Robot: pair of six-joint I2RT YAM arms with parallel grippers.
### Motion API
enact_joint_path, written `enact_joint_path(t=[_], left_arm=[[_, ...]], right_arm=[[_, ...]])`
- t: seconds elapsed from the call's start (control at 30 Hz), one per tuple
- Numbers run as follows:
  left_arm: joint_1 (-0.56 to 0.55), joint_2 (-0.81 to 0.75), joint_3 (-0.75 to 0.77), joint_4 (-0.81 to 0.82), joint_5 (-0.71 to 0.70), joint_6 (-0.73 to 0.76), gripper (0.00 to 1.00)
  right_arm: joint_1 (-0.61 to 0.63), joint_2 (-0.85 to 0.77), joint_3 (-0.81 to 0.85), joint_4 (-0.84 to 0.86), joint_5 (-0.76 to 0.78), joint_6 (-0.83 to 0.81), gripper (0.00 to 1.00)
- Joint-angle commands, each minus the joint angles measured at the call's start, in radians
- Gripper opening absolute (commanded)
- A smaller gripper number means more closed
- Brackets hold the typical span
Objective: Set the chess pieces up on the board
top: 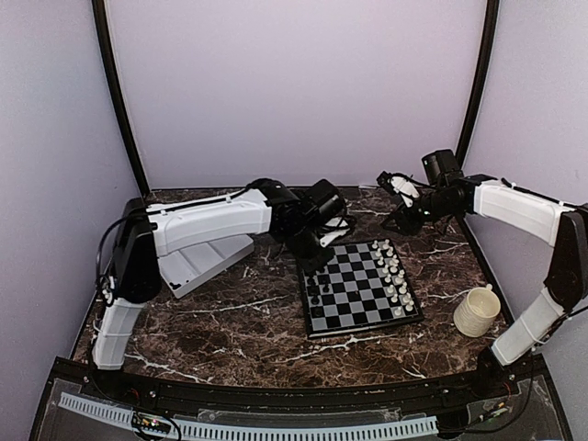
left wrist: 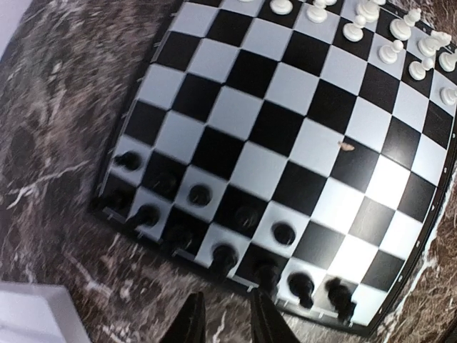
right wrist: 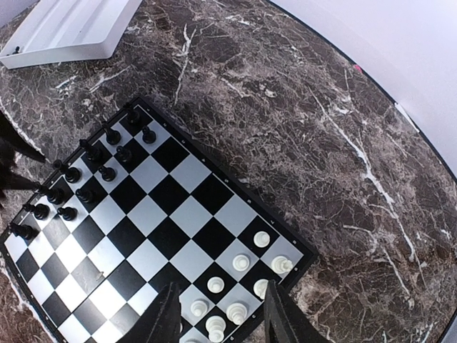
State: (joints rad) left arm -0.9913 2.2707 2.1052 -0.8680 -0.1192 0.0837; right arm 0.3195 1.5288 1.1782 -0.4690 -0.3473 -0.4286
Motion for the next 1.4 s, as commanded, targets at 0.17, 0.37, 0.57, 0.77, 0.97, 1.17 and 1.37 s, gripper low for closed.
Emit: enact_joint_path(t=[0.17, 0.37, 0.57, 0.77, 0.97, 1.17, 1.37], left_arm=[[0.330, -0.595, -0.539, 0.061, -0.166, -0.292, 0.27], [0.573, -0.702, -0.811, 0.016, -0.056, -0.369, 0.27], [0.685, -0.590, -0.827, -0.024, 0.089, -0.381, 0.25], [0.729, -0.478, -0.806, -0.037, 0.112, -0.427, 0.27], [0.741, -0.428, -0.795, -0.092, 0.135, -0.467, 0.28], [0.740, -0.425, -0.776, -0.129, 0.154, -0.498, 0.30], [0.740, -0.426, -0.779, -0.184, 0.158, -0.520, 0.31]], right_arm=[[-0.007, 0.074, 0.307, -0.197, 0.013, -0.094, 0.41], [-0.006, 0.177, 0.422, -0.246, -0.099, -0.049, 0.41], [-0.005, 0.280, 0.473, -0.279, -0.153, -0.014, 0.41], [-0.006, 0.307, 0.466, -0.284, -0.151, -0.009, 0.41], [-0.005, 0.314, 0.441, -0.275, -0.154, -0.009, 0.41], [-0.005, 0.329, 0.442, -0.276, -0.175, -0.009, 0.41], [-0.004, 0.328, 0.422, -0.273, -0.184, -0.016, 0.41]])
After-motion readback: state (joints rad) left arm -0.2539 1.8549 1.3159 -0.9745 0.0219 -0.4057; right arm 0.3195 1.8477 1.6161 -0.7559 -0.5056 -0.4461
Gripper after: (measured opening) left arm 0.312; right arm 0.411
